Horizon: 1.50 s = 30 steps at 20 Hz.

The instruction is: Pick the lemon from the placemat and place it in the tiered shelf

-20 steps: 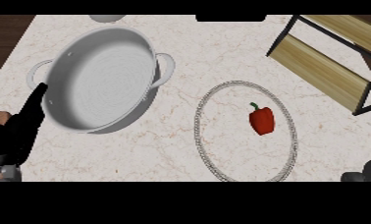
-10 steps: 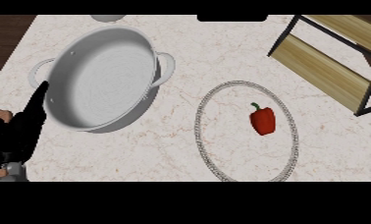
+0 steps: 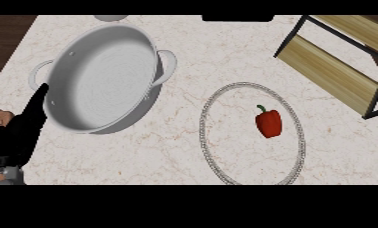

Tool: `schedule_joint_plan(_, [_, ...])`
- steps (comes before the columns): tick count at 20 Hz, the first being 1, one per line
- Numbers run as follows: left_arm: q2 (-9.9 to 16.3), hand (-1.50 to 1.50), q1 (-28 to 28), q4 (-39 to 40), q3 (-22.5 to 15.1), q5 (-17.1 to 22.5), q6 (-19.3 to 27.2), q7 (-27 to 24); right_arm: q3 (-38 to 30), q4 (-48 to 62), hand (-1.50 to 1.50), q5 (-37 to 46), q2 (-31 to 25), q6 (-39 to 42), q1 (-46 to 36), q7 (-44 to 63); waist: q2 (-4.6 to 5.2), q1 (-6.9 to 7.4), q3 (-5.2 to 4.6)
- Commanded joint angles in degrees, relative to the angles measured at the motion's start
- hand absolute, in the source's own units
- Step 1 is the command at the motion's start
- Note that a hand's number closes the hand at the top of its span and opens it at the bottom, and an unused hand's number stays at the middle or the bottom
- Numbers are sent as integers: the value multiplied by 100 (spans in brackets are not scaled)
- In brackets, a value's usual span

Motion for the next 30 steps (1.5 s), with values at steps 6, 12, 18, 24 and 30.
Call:
schedule_joint_plan(6, [77, 0, -114, 381, 146, 95, -317, 14, -416, 1144, 150, -295, -227, -1210, 367, -518, 22, -30, -27])
schedule_joint_plan(12, [-337, 0, -95, 569, -61, -215, -11, -247, -634, 1567, -150, -223, -235, -1922, 590, -266, 22, -55, -29])
schedule_joint_plan(18, [-229, 0, -100, 170, 48, -110, -120, 124, -314, 2071, -150, -343, -437, -1986, 608, -732, 11, -35, -28])
schedule_joint_plan(24, [-298, 0, 62, 351, 55, -303, -91, -269, -656, 2184, -150, -841, -500, -2397, 170, -814, 15, -25, -30])
schedule_joint_plan(30, [-279, 0, -225, 74, 67, -236, 9, 363, -1357, 2050, -150, -1751, -657, -2347, 44, -821, 0, -80, -25])
